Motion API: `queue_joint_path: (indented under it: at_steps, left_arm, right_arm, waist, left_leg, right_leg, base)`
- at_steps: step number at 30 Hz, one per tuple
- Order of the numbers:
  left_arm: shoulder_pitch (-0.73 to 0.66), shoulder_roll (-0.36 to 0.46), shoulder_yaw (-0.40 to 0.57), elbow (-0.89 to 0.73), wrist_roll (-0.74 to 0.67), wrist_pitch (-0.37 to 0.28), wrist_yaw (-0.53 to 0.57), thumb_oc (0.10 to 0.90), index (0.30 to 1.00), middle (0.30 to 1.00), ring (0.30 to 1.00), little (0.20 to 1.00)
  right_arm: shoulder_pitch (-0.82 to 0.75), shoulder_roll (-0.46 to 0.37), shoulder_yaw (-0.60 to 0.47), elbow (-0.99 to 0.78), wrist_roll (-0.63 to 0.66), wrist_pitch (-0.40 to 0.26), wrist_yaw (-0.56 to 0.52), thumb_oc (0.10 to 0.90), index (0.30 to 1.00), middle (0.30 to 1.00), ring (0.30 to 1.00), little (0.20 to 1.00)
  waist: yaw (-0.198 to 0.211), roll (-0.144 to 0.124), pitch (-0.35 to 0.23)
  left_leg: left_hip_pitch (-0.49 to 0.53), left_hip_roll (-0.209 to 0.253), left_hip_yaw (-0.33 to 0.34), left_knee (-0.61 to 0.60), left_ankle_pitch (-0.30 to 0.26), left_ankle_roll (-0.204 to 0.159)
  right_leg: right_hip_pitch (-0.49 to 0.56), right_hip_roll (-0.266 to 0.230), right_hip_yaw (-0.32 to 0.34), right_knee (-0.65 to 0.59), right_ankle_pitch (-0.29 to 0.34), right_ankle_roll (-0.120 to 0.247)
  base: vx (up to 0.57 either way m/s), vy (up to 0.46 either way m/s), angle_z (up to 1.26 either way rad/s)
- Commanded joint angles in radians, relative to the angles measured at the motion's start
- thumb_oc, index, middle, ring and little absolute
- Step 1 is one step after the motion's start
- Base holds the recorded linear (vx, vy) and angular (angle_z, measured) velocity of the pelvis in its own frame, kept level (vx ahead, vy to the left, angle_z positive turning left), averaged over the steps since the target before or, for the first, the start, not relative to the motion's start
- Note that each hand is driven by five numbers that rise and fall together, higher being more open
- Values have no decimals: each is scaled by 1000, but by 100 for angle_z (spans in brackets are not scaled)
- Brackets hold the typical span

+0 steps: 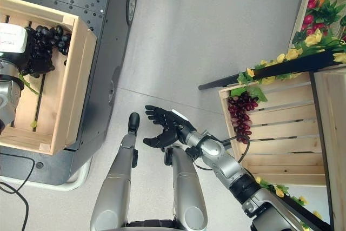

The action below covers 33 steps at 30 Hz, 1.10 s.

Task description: Pick up the fruits from the basket on one side to the basket on the other side

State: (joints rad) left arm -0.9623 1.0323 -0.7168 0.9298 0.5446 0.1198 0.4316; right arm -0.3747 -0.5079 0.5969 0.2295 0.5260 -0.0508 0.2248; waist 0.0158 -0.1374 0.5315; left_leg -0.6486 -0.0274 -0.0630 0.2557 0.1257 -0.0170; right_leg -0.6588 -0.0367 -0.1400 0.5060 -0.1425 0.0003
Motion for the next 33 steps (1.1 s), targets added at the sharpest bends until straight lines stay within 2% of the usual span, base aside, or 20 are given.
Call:
queue_joint_path:
  at_steps: [1, 6, 11, 17, 24, 31, 33]
  left_arm:
    - [9, 24, 164, -38, -20, -10, 151, 400, 300, 300, 300, 300]
    - [69, 61, 215, -89, 20, -31, 157, 400, 300, 300, 300, 300]
    - [134, 117, 246, -158, 68, -44, 113, 400, 300, 300, 300, 300]
    - [209, 181, 285, -237, 72, -53, 101, 400, 300, 300, 300, 300]
    - [318, 234, 341, -362, 105, -53, 53, 400, 300, 300, 300, 300]
    - [400, 277, 360, -466, 207, -67, 7, 400, 300, 300, 300, 300]
    - [436, 282, 364, -508, 239, -68, 2, 400, 300, 300, 300, 300]
  right_arm:
    - [74, -30, -48, -135, 17, -74, 3, 800, 900, 900, 900, 900]
    - [94, -27, -65, -140, 22, -79, 16, 800, 900, 900, 900, 900]
    - [109, -17, -77, -143, 19, -72, 11, 800, 900, 900, 900, 900]
    - [117, -19, -80, -133, 29, -96, 2, 800, 900, 900, 900, 900]
    - [150, -9, -84, -138, 37, -103, -13, 800, 900, 900, 900, 900]
    - [155, 2, -89, -161, 41, -178, -65, 800, 900, 900, 900, 900]
    - [149, 17, -95, -175, 56, -234, -82, 800, 900, 900, 900, 900]
  waist:
    - [-11, 65, -12]
    - [10, 69, -12]
    - [33, 73, -12]
    - [54, 100, -12]
    - [78, 122, -67]
    - [93, 144, -108]
    - [99, 157, -136]
  left_leg:
    - [83, -55, 92, 79, -172, 52]
    - [153, -60, 72, 50, -171, 49]
    - [245, -59, 42, -3, -162, 44]
    - [357, -60, 18, -64, -153, 35]
    - [432, -67, -17, -105, -149, 21]
    - [489, -67, -33, -155, -135, 16]
    - [510, -67, -44, -184, -122, 10]
  right_leg:
    - [104, 54, -4, -101, 46, 24]
    - [186, 45, -17, -134, 43, 27]
    - [288, 40, -29, -191, 42, 26]
    - [413, 39, -49, -253, 35, 22]
    - [520, 36, -75, -313, 25, 19]
    - [582, 33, -87, -354, 28, 23]
    - [606, 30, -89, -380, 37, 28]
  base:
    - [-24, -64, 0]
    - [-12, -77, 1]
    - [13, -64, 2]
    - [-1, -47, 2]
    - [67, -58, 16]
    - [39, -21, 4]
    - [58, 0, 5]
